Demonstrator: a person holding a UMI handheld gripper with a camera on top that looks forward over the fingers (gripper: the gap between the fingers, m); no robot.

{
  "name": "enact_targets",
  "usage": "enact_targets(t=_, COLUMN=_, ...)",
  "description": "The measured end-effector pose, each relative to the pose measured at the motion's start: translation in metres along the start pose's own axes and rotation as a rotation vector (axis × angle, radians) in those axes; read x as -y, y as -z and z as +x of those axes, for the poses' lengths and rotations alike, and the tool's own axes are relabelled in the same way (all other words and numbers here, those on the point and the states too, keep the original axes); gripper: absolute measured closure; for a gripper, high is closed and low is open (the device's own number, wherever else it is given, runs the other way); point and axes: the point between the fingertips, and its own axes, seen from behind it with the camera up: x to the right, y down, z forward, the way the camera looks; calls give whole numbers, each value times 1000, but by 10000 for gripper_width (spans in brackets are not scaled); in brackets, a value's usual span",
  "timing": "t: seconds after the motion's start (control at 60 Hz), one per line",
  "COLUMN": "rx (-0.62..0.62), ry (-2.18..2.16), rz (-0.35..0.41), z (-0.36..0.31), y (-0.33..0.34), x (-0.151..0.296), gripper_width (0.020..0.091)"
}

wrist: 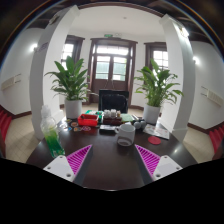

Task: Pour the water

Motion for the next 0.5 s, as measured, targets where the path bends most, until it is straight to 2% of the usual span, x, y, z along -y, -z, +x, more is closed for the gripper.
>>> enact_targets(t=0.317, rx=228, ry=6, rz=-30, z=-103, y=-19, x=-29, gripper_width=255)
enact_targets(t=0.5, rx=314, ry=-99, rz=56, z=-137, y=-64, x=-1, gripper_width=259)
